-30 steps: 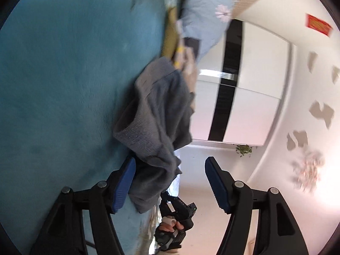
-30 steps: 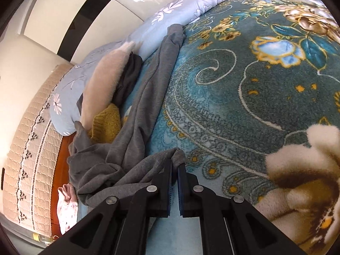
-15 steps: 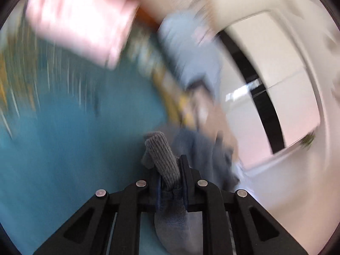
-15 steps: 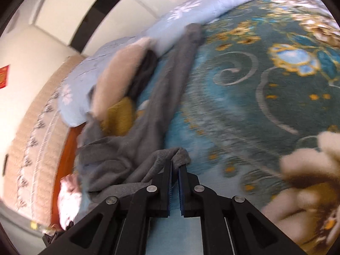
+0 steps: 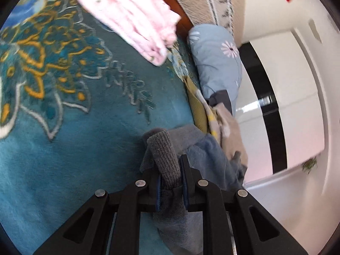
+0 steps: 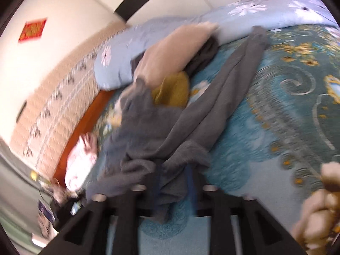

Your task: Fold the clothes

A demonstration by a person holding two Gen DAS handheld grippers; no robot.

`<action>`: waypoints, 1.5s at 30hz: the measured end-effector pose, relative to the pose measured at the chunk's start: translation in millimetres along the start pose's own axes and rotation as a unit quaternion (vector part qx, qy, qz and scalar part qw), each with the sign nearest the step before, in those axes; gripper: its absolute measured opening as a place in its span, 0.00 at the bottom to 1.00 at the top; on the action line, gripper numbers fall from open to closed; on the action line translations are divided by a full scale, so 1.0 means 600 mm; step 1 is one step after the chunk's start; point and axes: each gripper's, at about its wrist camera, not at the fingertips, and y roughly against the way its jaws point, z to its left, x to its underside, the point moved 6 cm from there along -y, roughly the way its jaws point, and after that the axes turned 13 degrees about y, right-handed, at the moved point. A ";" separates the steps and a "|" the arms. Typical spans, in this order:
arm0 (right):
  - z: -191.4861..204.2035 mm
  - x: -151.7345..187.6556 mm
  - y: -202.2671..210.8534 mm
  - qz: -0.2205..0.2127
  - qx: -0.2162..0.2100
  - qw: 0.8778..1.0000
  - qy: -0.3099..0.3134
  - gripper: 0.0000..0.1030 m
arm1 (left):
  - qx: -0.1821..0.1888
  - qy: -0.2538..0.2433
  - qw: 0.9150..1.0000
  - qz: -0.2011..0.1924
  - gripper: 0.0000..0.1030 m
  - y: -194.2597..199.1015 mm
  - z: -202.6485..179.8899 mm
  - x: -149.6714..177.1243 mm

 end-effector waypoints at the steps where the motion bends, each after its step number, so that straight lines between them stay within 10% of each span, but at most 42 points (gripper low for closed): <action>1: -0.015 -0.004 0.012 -0.014 0.007 1.000 -0.014 0.52 | -0.002 -0.007 1.000 0.005 0.16 -0.004 0.000 0.006; 14: -0.111 -0.051 -0.147 0.068 0.040 0.984 -0.161 0.52 | 0.012 -0.009 0.999 0.037 0.16 -0.018 0.013 0.011; 16: -0.110 -0.061 -0.160 0.079 0.050 0.982 -0.163 0.38 | 0.015 -0.013 0.999 0.040 0.16 -0.023 0.007 0.011; 17: -0.110 -0.065 -0.166 0.086 0.057 0.980 -0.168 0.14 | 0.017 -0.014 0.999 0.041 0.16 -0.025 0.005 0.010; 20: -0.095 -0.088 -0.169 0.093 0.065 0.980 -0.163 0.07 | 0.025 -0.012 0.999 0.043 0.16 -0.028 0.001 0.009; 25: 0.023 -0.231 -0.127 0.031 0.051 0.995 -0.076 0.06 | 0.052 -0.009 0.998 0.040 0.16 -0.025 -0.012 0.004; 31: 0.246 -0.357 -0.098 -0.043 -0.072 0.996 0.040 0.05 | 0.063 -0.011 0.997 0.037 0.16 -0.026 -0.020 0.003; 39: 0.289 -0.180 -0.282 0.146 -0.039 0.983 0.104 0.06 | 0.052 -0.011 0.997 0.052 0.16 -0.039 -0.011 0.006; 43: 0.254 -0.179 -0.272 0.158 -0.047 0.982 0.089 0.12 | 0.053 -0.004 0.997 0.059 0.16 -0.043 -0.006 0.007; 45: 0.253 -0.192 -0.236 0.145 -0.057 0.983 0.096 0.35 | 0.054 0.000 0.997 0.061 0.16 -0.043 -0.005 0.007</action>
